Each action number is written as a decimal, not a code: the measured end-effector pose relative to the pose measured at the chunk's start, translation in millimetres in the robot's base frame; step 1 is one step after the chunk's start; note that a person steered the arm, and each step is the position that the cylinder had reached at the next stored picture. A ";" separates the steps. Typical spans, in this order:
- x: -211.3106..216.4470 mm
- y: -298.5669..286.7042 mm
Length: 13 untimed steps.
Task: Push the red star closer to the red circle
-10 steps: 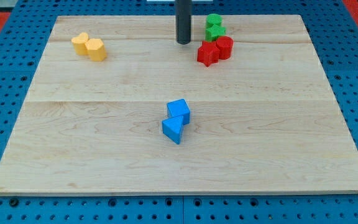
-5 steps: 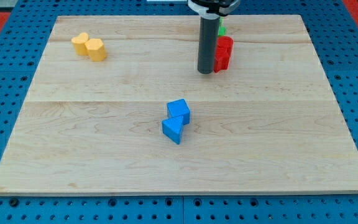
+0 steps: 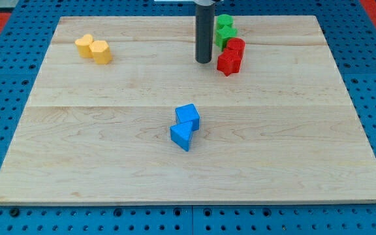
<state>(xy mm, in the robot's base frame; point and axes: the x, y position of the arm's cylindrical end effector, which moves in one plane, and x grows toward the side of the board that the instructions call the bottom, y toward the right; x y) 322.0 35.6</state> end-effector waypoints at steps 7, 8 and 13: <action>16.1 5.0; 16.5 10.7; 7.9 5.9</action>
